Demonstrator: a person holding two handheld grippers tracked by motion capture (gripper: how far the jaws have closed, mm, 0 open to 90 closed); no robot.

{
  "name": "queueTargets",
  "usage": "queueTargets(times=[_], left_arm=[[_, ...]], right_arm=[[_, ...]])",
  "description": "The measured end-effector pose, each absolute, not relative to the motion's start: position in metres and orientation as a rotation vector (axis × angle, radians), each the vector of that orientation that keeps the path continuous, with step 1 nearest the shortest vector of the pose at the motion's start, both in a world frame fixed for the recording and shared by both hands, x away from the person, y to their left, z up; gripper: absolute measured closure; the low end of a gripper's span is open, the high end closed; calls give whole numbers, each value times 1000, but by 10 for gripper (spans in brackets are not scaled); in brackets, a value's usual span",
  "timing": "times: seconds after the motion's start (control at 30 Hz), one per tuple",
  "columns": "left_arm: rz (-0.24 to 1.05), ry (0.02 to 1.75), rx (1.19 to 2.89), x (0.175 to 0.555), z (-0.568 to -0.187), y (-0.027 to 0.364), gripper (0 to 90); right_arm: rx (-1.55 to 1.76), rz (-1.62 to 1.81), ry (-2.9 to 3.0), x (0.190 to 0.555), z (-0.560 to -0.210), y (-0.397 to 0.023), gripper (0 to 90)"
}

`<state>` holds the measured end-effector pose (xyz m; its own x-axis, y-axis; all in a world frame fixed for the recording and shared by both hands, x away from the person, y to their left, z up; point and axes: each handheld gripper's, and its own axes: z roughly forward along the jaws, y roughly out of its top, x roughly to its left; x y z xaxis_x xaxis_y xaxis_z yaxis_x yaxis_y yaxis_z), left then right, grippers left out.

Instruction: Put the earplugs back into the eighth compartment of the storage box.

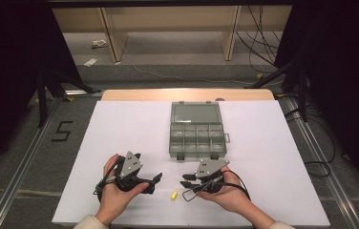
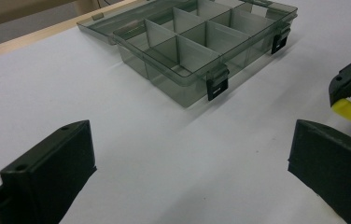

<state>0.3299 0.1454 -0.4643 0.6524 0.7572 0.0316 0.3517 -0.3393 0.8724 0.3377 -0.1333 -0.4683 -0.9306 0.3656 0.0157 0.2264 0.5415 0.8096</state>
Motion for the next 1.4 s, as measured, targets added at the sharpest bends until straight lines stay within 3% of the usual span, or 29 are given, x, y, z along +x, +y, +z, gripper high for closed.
queueTargets(times=[1.4], left_arm=[[558, 869, 1935, 330, -463, 146, 0]], right_arm=[[679, 1386, 2424, 373, -439, -181, 754]])
